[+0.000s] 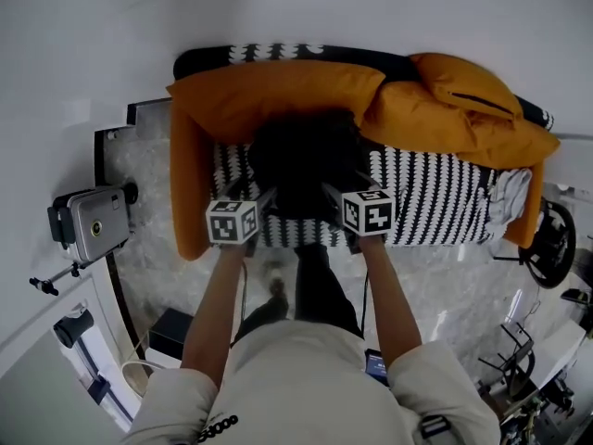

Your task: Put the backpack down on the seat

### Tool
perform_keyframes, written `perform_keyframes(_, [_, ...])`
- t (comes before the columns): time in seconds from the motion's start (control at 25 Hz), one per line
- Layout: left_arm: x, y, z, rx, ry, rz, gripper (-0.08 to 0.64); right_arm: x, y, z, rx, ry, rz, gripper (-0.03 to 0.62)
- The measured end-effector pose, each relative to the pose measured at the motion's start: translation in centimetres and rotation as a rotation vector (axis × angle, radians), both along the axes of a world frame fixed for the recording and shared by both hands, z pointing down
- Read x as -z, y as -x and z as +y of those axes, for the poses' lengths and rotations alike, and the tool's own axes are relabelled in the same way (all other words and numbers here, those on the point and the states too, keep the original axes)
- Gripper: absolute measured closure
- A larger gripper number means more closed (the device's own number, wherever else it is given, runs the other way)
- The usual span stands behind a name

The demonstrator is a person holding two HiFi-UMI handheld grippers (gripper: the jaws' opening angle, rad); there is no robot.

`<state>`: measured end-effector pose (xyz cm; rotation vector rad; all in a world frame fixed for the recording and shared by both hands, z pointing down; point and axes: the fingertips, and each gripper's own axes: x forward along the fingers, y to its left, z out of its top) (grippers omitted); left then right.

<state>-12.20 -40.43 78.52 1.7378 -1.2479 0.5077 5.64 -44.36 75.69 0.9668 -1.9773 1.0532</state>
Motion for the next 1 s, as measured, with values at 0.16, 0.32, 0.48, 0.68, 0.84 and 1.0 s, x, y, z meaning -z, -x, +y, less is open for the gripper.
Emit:
perform_keyframes(0.16, [1.9, 0.9, 1.5, 0.022, -0.030, 0.003, 0.179, 1.5, -0.9, 2.1, -0.021, -0.006, 0.004, 0.279])
perform_keyframes(0.32, [4.7, 1.7, 3.3, 0.022, -0.085, -0.007, 0.183, 3.9, -1.6, 4.5, -0.039, -0.028, -0.016, 0.292])
perform_keyframes(0.48, [7.3, 2.4, 5.1, 0.008, -0.147, -0.026, 0.187, 6.2, -3.3, 6.6, -0.068, -0.079, 0.002, 0.302])
perform_keyframes(0.68, [10.8, 3.6, 7.5, -0.006, -0.224, -0.047, 0.213, 11.4, -5.3, 8.4, -0.118, -0.247, 0.007, 0.380])
perform_keyframes(0.84, [14.1, 4.6, 9.2, 0.001, -0.297, -0.107, 0.228, 15.6, -6.3, 10.1, -0.115, -0.368, 0.024, 0.407])
perform_keyframes(1.0, [18.0, 4.7, 11.0, -0.046, -0.388, -0.178, 0.264, 19.6, -6.7, 11.9, -0.137, -0.460, 0.017, 0.438])
